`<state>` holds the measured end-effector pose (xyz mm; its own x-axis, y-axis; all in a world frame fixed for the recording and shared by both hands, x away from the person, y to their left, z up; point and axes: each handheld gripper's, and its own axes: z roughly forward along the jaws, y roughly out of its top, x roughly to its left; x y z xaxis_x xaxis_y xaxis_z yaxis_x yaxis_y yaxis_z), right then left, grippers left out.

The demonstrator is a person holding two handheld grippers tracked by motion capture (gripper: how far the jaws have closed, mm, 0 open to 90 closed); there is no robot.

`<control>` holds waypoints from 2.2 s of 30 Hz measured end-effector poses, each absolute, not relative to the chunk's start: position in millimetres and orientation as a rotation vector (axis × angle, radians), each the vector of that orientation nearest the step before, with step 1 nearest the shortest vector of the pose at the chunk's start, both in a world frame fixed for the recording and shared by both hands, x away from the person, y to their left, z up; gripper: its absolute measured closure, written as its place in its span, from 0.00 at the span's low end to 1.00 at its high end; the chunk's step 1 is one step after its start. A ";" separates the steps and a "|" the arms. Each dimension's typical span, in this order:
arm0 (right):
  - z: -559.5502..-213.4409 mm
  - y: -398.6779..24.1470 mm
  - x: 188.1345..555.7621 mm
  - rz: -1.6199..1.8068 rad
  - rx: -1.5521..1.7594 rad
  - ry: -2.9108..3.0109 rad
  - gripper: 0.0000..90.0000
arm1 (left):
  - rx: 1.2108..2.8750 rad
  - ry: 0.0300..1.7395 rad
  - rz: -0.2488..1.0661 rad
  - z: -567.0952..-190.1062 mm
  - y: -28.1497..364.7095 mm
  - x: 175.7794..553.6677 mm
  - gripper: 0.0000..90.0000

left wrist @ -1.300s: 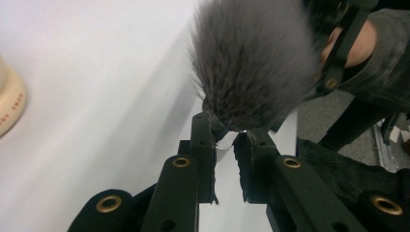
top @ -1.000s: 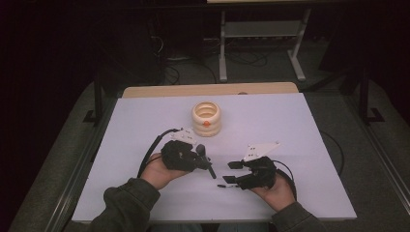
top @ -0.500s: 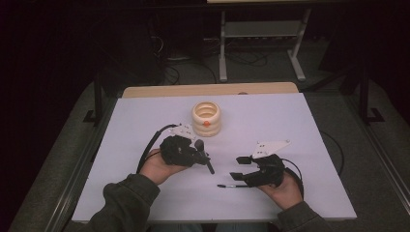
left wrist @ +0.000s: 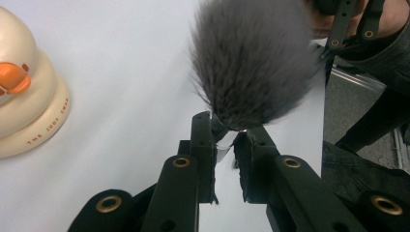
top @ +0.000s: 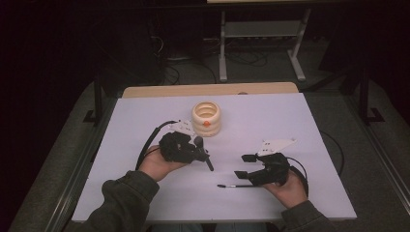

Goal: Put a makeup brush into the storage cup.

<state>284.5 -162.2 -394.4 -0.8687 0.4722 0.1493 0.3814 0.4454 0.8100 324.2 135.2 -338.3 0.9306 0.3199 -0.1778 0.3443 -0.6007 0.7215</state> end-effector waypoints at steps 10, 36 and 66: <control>-393.1 -175.6 284.7 1.403 0.809 2.555 0.34 | 2.251 0.472 -0.039 -333.7 136.8 328.6 0.87; -393.4 -203.1 282.4 1.375 0.901 2.512 0.27 | 2.249 0.470 -0.032 -318.5 137.1 334.7 0.87; -392.2 -222.0 282.2 1.373 0.951 2.465 0.24 | 2.233 0.523 -0.006 -292.3 133.8 364.8 0.87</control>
